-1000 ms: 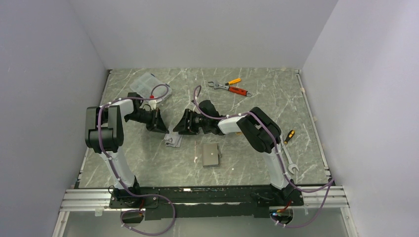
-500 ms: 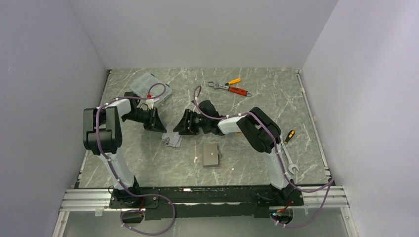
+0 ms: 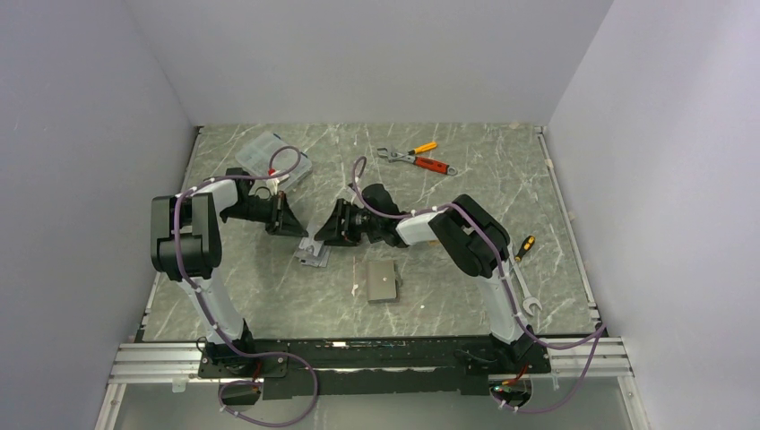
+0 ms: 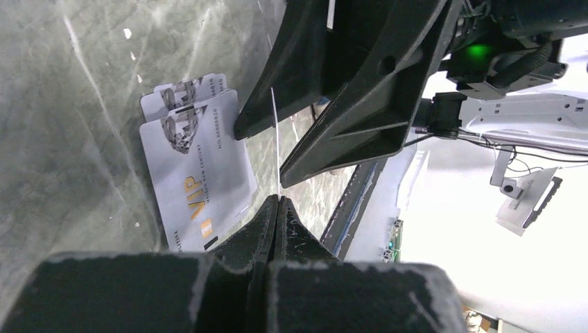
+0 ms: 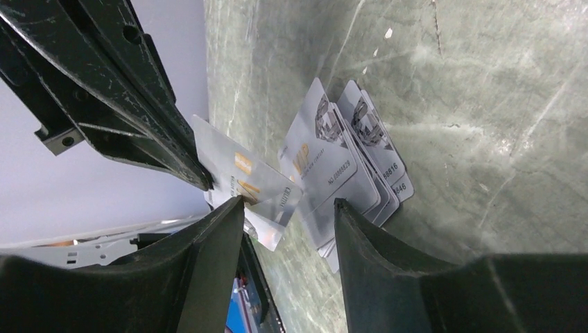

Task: Put the credit cards into the card holder
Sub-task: Pick up the credit card from the center of the board.

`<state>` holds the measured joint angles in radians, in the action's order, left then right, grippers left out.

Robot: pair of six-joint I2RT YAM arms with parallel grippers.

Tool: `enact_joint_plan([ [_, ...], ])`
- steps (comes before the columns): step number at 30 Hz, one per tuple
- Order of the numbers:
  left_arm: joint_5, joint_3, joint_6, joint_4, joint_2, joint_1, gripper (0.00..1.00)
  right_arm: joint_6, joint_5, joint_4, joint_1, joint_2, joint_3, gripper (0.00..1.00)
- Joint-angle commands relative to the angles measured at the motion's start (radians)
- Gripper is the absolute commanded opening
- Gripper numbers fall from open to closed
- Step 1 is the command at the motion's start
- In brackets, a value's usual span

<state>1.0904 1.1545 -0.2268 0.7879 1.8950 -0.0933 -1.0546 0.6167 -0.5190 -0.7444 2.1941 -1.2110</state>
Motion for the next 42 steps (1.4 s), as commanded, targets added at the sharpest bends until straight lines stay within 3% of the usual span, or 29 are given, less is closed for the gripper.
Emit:
enact_joint_plan([
  [1,0.132,0.032,-0.047,0.036,-0.036,-0.002,0.00,-0.049,0.043,-0.127,0.010,-0.011,0.051,0.54],
  [10,0.163,0.012,-0.035,0.029,-0.040,-0.003,0.00,-0.276,0.112,-0.516,0.039,0.015,0.119,0.50],
  [16,0.166,0.005,-0.013,0.006,-0.042,-0.003,0.00,-0.320,0.118,-0.588,0.039,0.009,0.111,0.45],
  [19,0.172,0.005,0.000,-0.002,-0.046,-0.003,0.00,-0.327,0.115,-0.591,0.038,0.009,0.110,0.38],
  [24,0.191,0.009,-0.011,0.014,-0.058,-0.002,0.00,-0.322,0.110,-0.575,0.039,-0.003,0.116,0.14],
  [27,0.224,0.024,-0.063,0.068,-0.066,-0.001,0.02,-0.278,0.101,-0.512,0.039,-0.029,0.114,0.05],
  [31,0.288,0.069,-0.210,0.227,-0.065,0.001,0.15,-0.208,0.089,-0.430,0.039,-0.079,0.117,0.00],
  [32,0.305,0.081,-0.258,0.268,-0.062,0.001,0.24,-0.191,0.088,-0.413,0.038,-0.094,0.120,0.00],
  [36,0.372,0.111,-0.446,0.447,-0.061,0.001,0.68,-0.102,0.084,-0.307,0.040,-0.156,0.125,0.00],
  [37,0.386,0.114,-0.481,0.486,-0.068,0.001,0.93,-0.082,0.083,-0.287,0.040,-0.172,0.125,0.00],
  [38,0.396,0.115,-0.507,0.508,-0.075,0.002,0.98,-0.066,0.087,-0.271,0.039,-0.188,0.126,0.00],
  [42,0.381,0.116,-0.544,0.528,-0.132,0.022,0.99,-0.021,0.111,-0.229,0.043,-0.256,0.122,0.00],
])
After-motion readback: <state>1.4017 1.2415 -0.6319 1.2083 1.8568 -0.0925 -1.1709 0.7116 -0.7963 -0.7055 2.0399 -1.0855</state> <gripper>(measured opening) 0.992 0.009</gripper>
